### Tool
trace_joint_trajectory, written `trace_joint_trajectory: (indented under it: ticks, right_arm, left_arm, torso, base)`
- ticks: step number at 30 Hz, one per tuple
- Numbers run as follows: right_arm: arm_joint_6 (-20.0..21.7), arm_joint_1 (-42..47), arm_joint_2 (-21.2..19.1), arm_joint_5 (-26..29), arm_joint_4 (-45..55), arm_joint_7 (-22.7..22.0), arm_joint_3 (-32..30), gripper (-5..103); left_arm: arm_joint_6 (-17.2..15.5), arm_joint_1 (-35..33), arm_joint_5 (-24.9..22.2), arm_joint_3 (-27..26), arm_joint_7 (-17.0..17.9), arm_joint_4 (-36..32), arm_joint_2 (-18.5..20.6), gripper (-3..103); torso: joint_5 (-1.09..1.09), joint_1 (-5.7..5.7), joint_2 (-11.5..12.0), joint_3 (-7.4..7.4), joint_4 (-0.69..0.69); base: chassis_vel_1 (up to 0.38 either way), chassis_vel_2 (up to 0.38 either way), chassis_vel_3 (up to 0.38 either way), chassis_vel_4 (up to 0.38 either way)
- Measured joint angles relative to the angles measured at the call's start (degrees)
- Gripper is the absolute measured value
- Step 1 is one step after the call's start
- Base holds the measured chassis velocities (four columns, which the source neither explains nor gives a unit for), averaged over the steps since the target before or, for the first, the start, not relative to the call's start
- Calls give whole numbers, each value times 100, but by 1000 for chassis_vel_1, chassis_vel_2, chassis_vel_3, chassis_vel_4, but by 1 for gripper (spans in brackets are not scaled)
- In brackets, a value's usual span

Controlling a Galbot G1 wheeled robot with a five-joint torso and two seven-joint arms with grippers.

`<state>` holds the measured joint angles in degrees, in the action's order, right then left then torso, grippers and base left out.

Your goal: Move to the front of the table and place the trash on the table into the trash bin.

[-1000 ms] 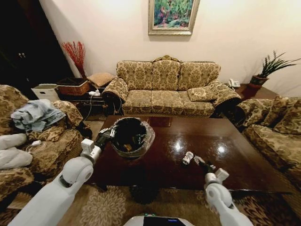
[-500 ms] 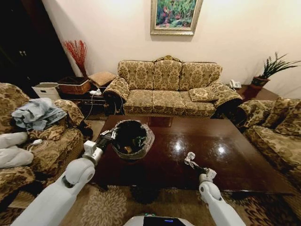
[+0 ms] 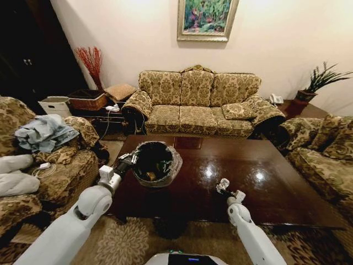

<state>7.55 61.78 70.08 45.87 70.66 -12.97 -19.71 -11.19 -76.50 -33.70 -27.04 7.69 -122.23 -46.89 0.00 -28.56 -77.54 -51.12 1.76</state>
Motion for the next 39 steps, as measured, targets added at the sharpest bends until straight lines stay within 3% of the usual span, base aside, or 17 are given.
trace_joint_trajectory:
  ticks: [1,4,6,9,21,26,27,29,31,34,39]
  right_arm:
    - [0,0,0,0,0,0,0,78]
    - [67,-26,35,-3,-30,-9,17,61]
    - [93,-25,29,31,-31,-4,28,61]
    - [117,-15,-7,118,-28,50,42,47]
    - [135,159,-86,346,217,43,-40,44]
    - [55,656,-211,439,1428,85,-252,44]
    - [-103,911,-288,386,2223,252,-315,44]
    - [-159,999,-316,373,2525,335,-331,44]
    - [-322,1261,-446,343,3935,606,-348,44]
    - [-392,1294,-496,312,4673,765,-271,44]
    - [-429,1136,-600,15,5997,1587,296,44]
  left_arm:
    - [0,0,0,0,0,0,0,4]
    - [73,14,-5,11,4,24,-2,4]
    - [78,14,-6,11,4,24,-4,4]
    - [132,-3,-7,2,2,31,3,4]
    - [208,-8,-9,-9,3,52,20,4]
    - [208,-26,-5,-51,-4,70,57,4]
    - [208,-56,6,-96,-16,92,77,4]
    - [208,-61,11,-103,-23,105,83,4]
    - [207,-31,37,-73,-59,176,93,4]
    - [207,-19,70,-12,-116,191,93,4]
    - [161,-171,223,126,-326,9,90,4]
  torso:
    - [0,0,0,0,0]
    - [1,0,0,0,0]
    - [0,0,0,0,0]
    - [-3,1,-1,1,-1]
    - [5,0,-1,0,0]
    - [2,0,-1,0,-2]
    - [0,1,-1,0,-2]
    - [0,1,-1,0,-1]
    - [-2,1,-1,0,0]
    - [-3,1,-1,1,-1]
    - [-1,1,-1,1,0]
  base:
    - [0,0,0,0]
    - [0,0,0,0]
    - [0,0,0,0]
    - [0,0,0,0]
    - [0,0,0,0]
    - [0,0,0,0]
    - [0,0,0,0]
    - [0,0,0,0]
    - [0,0,0,0]
    - [0,0,0,0]
    - [0,0,0,0]
